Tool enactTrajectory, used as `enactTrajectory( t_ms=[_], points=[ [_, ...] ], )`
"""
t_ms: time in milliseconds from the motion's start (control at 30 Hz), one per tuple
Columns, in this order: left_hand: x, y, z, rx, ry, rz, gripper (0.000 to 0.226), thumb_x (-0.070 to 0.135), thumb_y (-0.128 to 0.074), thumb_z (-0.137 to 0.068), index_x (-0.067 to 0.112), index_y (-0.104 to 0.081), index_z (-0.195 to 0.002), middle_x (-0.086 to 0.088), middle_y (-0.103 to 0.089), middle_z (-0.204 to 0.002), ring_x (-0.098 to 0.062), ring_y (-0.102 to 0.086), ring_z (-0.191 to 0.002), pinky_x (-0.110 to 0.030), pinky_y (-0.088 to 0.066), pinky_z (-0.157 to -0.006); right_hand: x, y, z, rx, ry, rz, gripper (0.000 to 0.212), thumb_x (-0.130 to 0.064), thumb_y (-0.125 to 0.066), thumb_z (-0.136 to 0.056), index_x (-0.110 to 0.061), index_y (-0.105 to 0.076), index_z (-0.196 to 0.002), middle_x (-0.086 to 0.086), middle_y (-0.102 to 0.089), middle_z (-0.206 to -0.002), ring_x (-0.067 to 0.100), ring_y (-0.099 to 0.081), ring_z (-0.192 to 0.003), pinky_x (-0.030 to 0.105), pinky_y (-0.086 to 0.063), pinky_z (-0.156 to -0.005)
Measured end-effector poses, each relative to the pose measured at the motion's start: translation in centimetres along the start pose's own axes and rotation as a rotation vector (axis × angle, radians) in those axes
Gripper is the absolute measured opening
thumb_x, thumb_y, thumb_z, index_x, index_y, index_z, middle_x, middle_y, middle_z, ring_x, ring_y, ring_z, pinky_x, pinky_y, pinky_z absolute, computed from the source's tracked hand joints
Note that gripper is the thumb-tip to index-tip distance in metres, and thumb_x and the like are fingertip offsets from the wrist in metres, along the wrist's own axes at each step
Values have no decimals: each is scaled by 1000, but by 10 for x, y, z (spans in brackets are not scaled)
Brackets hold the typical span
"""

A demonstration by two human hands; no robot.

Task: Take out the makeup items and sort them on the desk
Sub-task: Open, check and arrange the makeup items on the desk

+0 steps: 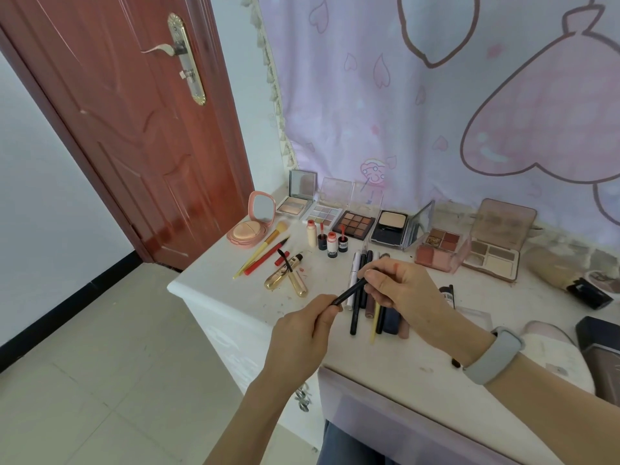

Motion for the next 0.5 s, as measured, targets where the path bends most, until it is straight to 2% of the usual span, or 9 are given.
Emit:
enactTrajectory(
  t_ms=[133, 200, 333, 400, 500],
  points=[
    [-3, 2, -2, -38, -3, 4, 25, 31, -40, -97, 22, -60, -108, 7, -48, -58, -9, -38, -47, -23, -34, -52, 3, -2, 0, 8, 3, 28, 25, -2, -48, -92, -16, -64, -78, 1, -54, -60, 0, -44, -42, 12, -36, -43],
    [-3, 4, -2, -52, -24, -40, 26, 33, -37, -97, 24, -58, -110, 10, -47, -59, -9, -40, -50, -21, -33, -52, 2, -3, -1, 4, 3, 45, 25, -3, -49, -91, -18, -64, -79, 0, -56, -60, 0, -45, -43, 12, -37, -45],
    [3, 7, -3, -42, -50, -64, 26, 29, -35, -99, 21, -55, -112, 15, -47, -76, -7, -45, -63, -18, -35, -59, -5, -7, 0, -6, 34, 66, 26, -3, -51, -91, -21, -66, -81, -4, -56, -58, 2, -45, -44, 13, -39, -47],
    [4, 9, -3, -27, -36, -21, 26, 28, -36, -98, 20, -56, -111, 17, -46, -72, -4, -45, -61, -13, -32, -57, -8, -10, 2, -24, 56, 85, 28, -4, -51, -91, -26, -67, -84, -8, -56, -56, 3, -43, -45, 15, -39, -47],
    [4, 10, 0, -20, -22, -5, 26, 28, -36, -98, 21, -57, -111, 19, -45, -68, -2, -46, -60, -13, -33, -57, -10, -15, 3, -36, 96, 148, 26, -7, -52, -91, -27, -68, -96, -10, -56, -59, 2, -44, -48, 17, -41, -50]
  ],
)
Point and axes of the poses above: each hand's wrist, its own z-axis away from the middle knuckle, its own y-axis out of the back of the hand, x = y × z, the point moved 6 cm from there along -z, towards the middle knuckle
